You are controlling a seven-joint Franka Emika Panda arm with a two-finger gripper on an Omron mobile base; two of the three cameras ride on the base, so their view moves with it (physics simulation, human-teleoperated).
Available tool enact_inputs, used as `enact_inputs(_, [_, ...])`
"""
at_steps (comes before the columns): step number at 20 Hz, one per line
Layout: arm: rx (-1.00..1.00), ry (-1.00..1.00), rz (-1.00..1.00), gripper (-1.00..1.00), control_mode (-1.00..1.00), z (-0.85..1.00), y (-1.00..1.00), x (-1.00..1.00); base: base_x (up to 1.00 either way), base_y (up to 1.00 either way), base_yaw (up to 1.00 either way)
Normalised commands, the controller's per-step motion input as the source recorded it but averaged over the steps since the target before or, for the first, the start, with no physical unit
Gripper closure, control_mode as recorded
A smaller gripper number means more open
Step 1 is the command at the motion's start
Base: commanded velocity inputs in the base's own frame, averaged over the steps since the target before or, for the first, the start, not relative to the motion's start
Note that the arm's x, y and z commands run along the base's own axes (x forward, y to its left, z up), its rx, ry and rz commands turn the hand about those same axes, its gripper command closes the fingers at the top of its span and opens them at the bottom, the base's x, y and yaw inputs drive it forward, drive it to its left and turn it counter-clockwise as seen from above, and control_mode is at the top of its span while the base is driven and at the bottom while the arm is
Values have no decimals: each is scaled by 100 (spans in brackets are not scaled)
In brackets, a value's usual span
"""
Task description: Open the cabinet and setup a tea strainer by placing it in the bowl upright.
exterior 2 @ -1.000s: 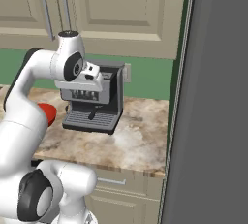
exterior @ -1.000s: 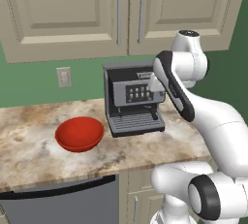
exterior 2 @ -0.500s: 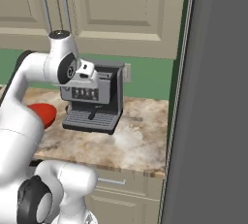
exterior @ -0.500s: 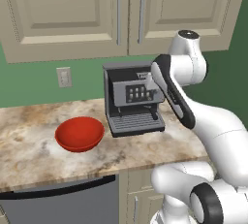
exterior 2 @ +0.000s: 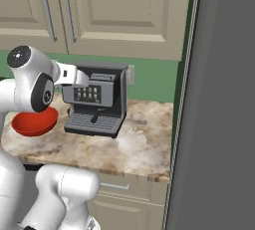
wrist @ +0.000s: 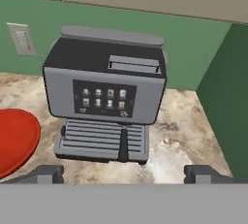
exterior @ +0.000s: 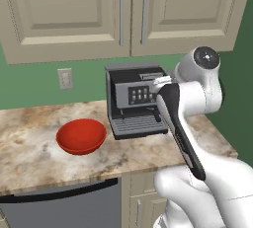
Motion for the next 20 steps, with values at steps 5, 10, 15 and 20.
enact_inputs(5, [11,-35,-6,-100,-100,100,2,-8,0,0,0])
enact_inputs(10, [26,-7,1,-100,-100,100,0,4,0,0,0])
enact_inputs(15, [29,14,1,-100,-100,51,4,11,0,0,0])
enact_inputs(20, [-12,0,0,-100,-100,5,39,0,0,0,0])
